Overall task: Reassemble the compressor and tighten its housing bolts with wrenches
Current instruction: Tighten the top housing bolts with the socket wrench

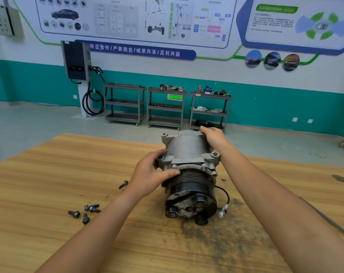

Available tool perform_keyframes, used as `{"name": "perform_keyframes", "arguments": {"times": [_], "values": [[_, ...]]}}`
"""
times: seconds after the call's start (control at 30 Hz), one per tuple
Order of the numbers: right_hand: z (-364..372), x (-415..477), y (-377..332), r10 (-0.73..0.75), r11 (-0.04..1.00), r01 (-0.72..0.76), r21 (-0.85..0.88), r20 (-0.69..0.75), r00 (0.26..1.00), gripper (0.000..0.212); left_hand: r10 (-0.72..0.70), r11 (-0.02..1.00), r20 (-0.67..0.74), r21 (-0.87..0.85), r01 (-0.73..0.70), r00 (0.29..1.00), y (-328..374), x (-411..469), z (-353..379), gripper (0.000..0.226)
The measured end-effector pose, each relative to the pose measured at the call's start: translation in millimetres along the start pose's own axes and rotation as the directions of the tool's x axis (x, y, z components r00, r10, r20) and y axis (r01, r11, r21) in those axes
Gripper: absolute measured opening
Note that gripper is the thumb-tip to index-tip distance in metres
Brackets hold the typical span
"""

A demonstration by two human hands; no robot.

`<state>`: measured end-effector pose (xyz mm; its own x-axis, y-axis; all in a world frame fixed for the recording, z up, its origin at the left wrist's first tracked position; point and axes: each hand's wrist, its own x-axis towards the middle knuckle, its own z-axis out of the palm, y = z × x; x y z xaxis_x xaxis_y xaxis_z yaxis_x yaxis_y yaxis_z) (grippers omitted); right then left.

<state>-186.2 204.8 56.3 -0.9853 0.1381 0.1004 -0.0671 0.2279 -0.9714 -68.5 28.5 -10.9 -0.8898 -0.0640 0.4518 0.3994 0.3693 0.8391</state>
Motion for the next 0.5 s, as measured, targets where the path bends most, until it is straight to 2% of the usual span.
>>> {"name": "perform_keyframes", "arguments": {"times": [0.13, 0.3, 0.4, 0.5], "values": [[-17.9, -1.1, 16.6, 0.119, 0.992, -0.119, 0.032, -0.002, 0.993, 0.044, 0.008, 1.0, 0.069, -0.002, -0.008, 0.998, 5.2, 9.2, 8.0, 0.074], [-31.5, -13.5, 18.6, 0.124, 0.992, -0.124, -0.004, 0.023, 0.992, 0.047, -0.013, 1.0, 0.136, -0.002, 0.013, 0.991, 3.9, 15.8, 3.5, 0.075], [-39.9, -39.6, 26.9, 0.022, 0.998, -0.021, -0.056, 0.018, 1.0, 0.051, -0.089, 0.977, 0.118, -0.183, 0.109, 0.989, -2.1, 10.1, -0.4, 0.064], [-55.4, -74.9, 49.4, -0.227, 0.972, 0.226, -0.069, -0.006, 0.974, 0.031, -0.28, 0.882, 0.112, -0.363, 0.301, 0.954, -12.8, 1.1, -3.9, 0.036]]}}
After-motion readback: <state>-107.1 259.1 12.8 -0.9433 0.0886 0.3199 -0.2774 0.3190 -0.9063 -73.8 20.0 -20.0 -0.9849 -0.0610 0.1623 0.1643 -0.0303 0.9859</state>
